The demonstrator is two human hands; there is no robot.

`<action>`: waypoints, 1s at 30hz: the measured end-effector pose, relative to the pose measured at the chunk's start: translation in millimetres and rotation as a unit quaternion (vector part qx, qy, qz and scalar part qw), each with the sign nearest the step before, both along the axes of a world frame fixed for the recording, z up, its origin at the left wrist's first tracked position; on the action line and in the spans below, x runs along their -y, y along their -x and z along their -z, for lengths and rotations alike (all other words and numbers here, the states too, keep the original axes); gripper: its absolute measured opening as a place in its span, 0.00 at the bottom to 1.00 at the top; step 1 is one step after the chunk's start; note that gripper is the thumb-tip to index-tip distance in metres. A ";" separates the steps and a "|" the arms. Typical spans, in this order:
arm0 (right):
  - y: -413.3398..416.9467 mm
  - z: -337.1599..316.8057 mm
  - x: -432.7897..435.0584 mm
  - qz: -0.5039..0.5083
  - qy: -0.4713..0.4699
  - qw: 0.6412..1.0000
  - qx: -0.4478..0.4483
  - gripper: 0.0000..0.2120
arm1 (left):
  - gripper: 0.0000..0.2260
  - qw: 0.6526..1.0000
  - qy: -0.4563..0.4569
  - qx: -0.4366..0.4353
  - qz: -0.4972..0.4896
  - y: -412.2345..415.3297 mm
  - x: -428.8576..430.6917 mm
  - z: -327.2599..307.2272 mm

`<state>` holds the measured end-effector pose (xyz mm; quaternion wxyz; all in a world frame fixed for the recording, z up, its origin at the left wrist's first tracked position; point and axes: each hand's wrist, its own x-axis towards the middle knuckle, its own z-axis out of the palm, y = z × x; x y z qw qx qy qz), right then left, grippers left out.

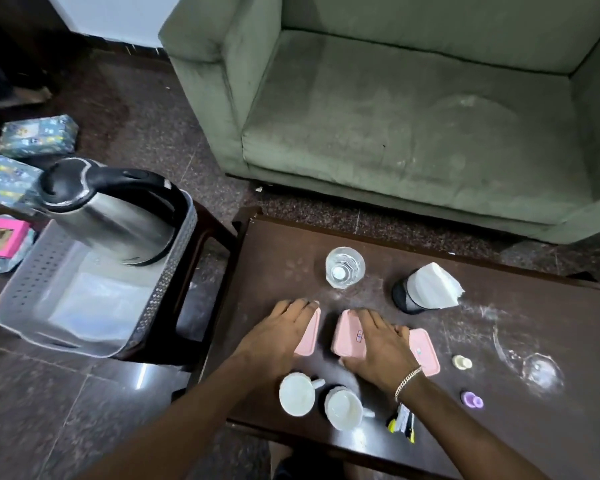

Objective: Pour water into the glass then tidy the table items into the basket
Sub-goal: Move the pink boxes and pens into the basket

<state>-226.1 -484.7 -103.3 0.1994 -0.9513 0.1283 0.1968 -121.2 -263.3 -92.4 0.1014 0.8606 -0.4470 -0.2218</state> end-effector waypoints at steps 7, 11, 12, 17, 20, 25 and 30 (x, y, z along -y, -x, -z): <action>-55.9 -67.9 -77.5 -0.017 -0.105 0.991 0.083 0.42 | 0.45 0.996 0.044 0.036 -0.067 -52.4 -85.3 -77.1; -98.2 -103.2 -140.6 -0.057 -0.155 0.975 0.148 0.42 | 0.47 0.993 0.023 0.026 -0.111 -86.4 -157.6 -123.9; -108.1 -110.2 -156.4 -0.064 -0.164 0.971 0.160 0.42 | 0.47 0.992 0.011 0.032 -0.120 -94.2 -175.6 -132.6; -151.8 -129.0 -245.1 -0.089 -0.193 0.954 0.211 0.39 | 0.46 0.981 -0.068 0.030 -0.179 -127.6 -264.5 -157.6; -170.3 -120.2 -294.0 -0.104 -0.168 0.958 0.210 0.38 | 0.44 0.975 -0.096 0.003 -0.199 -139.6 -296.2 -146.5; -188.4 -85.6 -344.4 -0.133 -0.092 0.967 0.198 0.36 | 0.44 0.971 -0.123 -0.050 -0.200 -146.6 -321.0 -108.5; -193.8 -57.5 -365.9 -0.159 -0.012 0.975 0.153 0.31 | 0.45 0.972 -0.155 -0.049 -0.172 -154.2 -330.8 -78.5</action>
